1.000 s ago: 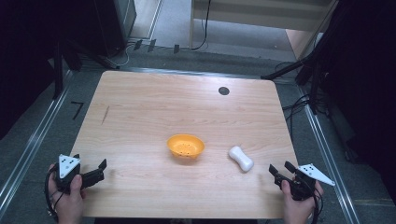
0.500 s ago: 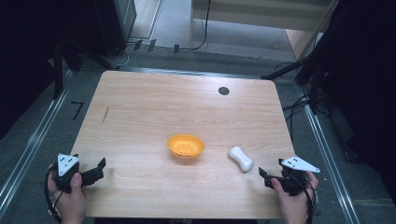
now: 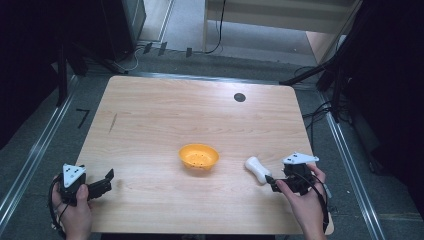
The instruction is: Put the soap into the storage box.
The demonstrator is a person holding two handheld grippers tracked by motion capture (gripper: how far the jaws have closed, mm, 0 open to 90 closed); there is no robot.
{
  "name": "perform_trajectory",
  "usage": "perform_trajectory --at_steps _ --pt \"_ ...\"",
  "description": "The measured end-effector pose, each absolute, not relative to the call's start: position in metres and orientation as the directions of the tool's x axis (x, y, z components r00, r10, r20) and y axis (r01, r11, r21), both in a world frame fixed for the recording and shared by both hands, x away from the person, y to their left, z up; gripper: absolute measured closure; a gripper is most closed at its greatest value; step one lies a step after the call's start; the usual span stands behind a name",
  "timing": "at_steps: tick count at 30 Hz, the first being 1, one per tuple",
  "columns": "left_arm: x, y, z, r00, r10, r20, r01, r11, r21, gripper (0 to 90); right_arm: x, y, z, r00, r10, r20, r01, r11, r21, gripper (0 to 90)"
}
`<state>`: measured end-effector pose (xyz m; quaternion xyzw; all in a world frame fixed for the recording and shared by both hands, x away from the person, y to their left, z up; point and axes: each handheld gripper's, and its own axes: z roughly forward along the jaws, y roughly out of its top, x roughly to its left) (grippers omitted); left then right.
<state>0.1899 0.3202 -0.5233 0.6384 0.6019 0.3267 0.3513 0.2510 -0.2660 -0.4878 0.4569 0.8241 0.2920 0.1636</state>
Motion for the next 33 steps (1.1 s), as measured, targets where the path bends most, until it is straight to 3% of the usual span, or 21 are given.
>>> perform_trajectory --at_steps 9,20,33 --pt "0.188 0.318 -0.523 0.036 0.999 0.018 0.525 -0.035 0.850 6.4 0.273 -0.246 -0.483 -0.582 0.813 0.034 0.678 0.462 0.571 24.8" --pt "0.188 0.317 -0.523 0.042 0.999 0.029 0.527 -0.047 0.849 6.4 0.289 -0.231 -0.492 -0.578 0.815 0.027 0.716 0.491 0.496 32.5" --pt "0.189 0.317 -0.523 0.045 0.998 0.033 0.528 -0.052 0.848 6.5 0.301 -0.218 -0.503 -0.585 0.811 0.025 0.742 0.522 0.421 33.3"
